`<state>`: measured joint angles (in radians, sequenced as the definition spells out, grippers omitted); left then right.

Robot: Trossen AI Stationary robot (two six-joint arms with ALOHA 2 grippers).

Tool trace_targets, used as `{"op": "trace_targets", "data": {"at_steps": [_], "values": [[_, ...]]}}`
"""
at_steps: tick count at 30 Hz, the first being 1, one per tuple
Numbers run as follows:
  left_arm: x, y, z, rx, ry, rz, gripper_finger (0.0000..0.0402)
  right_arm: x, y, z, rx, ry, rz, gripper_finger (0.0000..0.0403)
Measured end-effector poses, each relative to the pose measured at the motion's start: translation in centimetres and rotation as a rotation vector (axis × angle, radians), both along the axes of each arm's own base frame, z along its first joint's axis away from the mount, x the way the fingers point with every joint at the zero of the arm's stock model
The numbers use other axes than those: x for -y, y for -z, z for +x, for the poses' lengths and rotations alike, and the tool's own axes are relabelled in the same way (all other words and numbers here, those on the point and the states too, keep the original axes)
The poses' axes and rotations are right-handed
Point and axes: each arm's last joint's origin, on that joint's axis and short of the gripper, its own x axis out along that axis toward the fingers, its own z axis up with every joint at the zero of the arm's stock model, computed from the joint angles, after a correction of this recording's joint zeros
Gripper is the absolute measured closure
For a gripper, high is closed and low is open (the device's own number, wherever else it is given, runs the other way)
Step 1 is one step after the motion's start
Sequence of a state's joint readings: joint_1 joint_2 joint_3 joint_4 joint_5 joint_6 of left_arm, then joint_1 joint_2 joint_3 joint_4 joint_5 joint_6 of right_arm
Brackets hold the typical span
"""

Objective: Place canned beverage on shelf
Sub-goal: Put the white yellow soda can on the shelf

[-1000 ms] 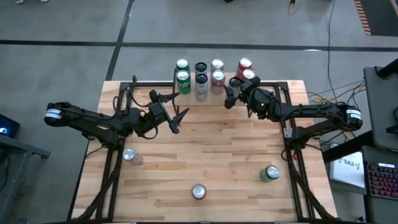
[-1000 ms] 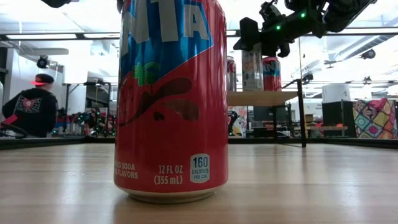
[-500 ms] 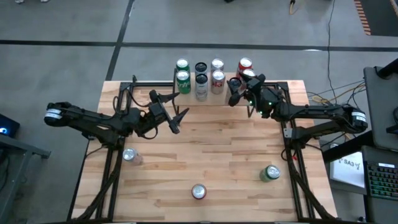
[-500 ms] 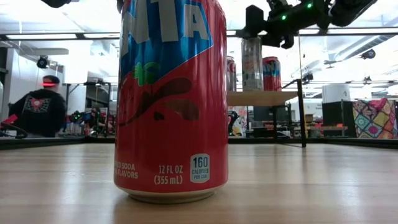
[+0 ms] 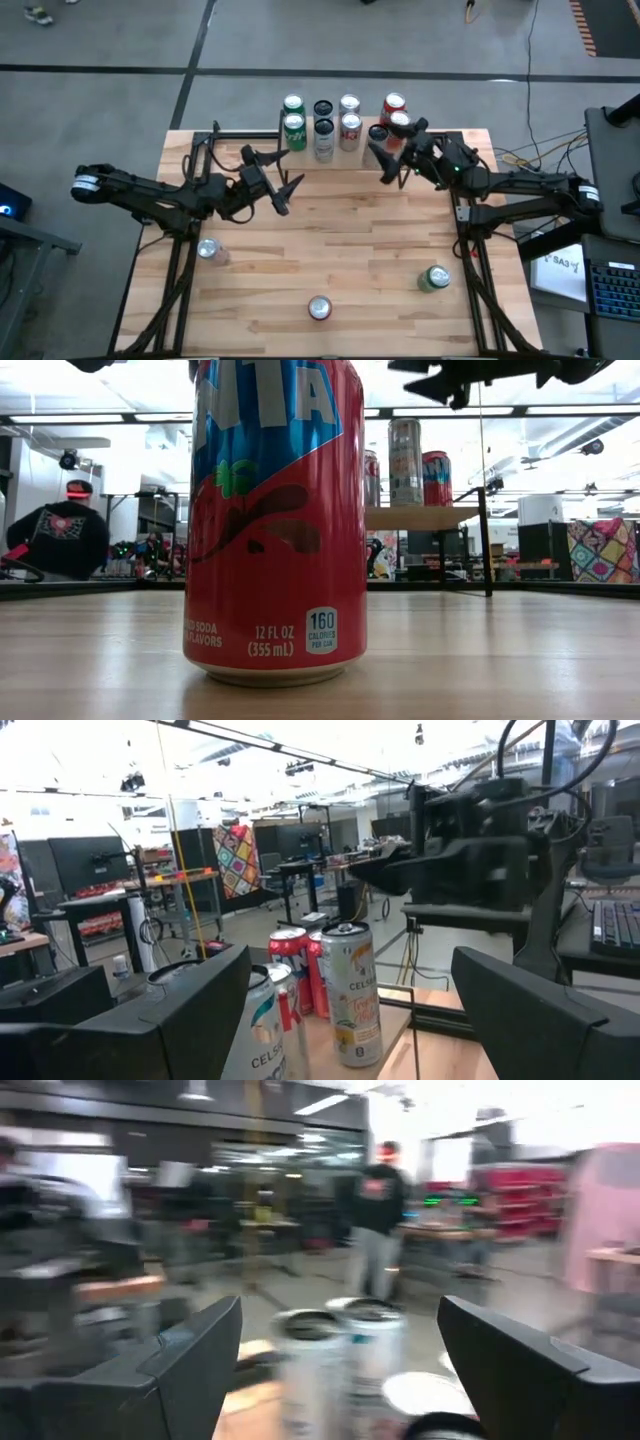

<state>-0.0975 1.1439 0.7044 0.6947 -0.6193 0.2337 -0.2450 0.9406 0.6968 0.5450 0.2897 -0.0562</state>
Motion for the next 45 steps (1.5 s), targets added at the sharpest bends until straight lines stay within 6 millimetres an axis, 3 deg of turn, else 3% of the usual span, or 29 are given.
{"op": "trace_targets", "data": {"at_steps": [6,10,18,24,32,45], "values": [[0.1,0.1,0.0,0.003,0.021,-0.025,0.007,-1.4,0.0,-0.3,-0.069,-0.149,0.071,0.0084],[0.1,0.1,0.1,0.004,0.039,-0.022,0.007,-1.7,-1.1,-0.1,-0.244,-0.168,0.152,0.0122],[0.2,0.1,0.1,0.002,0.043,-0.023,0.007,-1.5,-2.2,0.0,-0.628,-0.092,0.322,0.0257],[0.2,0.2,0.1,-0.005,0.043,-0.022,0.007,-1.0,-2.2,0.1,-0.816,0.14,0.363,0.038],[0.2,0.2,0.1,-0.005,0.043,-0.022,0.007,-0.6,-3.1,1.4,-0.841,0.146,0.312,0.0394],[0.2,0.2,0.1,-0.007,0.041,-0.02,0.007,0.3,-3.9,1.2,-0.839,0.174,0.295,0.0394]]}}
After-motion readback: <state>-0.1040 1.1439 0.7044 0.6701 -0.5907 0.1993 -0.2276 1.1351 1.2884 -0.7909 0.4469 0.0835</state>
